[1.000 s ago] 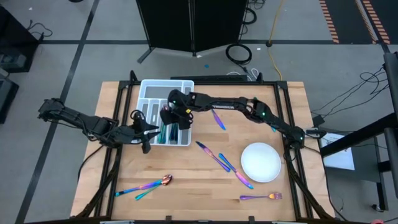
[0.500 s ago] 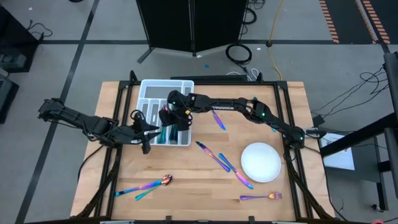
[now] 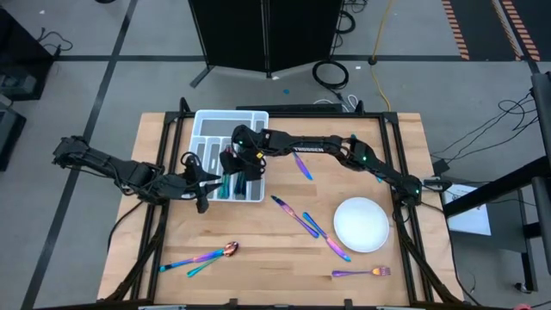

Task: Sort silverware
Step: Put the iridescent fork into the white silverware tray

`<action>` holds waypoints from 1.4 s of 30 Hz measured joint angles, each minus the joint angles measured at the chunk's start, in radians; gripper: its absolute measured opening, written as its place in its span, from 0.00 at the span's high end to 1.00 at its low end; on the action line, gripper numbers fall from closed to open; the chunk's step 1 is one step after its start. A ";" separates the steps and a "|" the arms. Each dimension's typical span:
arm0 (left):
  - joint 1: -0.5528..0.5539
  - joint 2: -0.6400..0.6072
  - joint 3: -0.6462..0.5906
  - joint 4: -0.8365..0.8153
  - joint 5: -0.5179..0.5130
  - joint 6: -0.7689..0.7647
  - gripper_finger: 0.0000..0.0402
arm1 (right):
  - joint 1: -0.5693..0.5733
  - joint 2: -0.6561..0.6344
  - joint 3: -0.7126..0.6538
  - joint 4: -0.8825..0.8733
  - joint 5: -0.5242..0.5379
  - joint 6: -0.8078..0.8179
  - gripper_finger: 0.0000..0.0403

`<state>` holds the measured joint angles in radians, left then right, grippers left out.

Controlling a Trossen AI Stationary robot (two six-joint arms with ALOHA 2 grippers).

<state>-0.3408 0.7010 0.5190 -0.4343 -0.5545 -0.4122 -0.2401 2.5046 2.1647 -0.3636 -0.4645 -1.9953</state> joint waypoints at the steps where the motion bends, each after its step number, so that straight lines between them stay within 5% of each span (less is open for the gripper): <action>1: 0.000 0.000 0.000 0.000 0.000 0.000 0.72 | 0.000 0.000 0.000 0.001 0.031 0.017 0.70; 5: 0.000 0.000 0.000 -0.001 0.000 0.000 0.72 | 0.000 -0.004 0.000 -0.008 0.163 0.109 0.71; 14: 0.000 0.000 0.000 0.002 0.001 0.001 0.72 | 0.021 -0.109 -0.002 -0.064 0.214 0.456 0.71; 23: -0.010 0.000 0.000 0.015 0.004 0.037 0.72 | 0.059 -0.221 0.000 -0.239 0.558 1.113 0.71; 32: -0.056 0.000 -0.001 0.144 0.008 0.146 0.72 | 0.113 -0.245 0.000 -0.467 0.569 1.633 0.71; 42: -0.066 0.000 -0.001 0.241 0.008 0.323 0.72 | 0.180 -0.245 0.000 -0.713 0.567 1.936 0.71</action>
<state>-0.4065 0.7013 0.5179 -0.1934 -0.5461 -0.0895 -0.0599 2.2597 2.1647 -1.0765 0.1025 -0.0592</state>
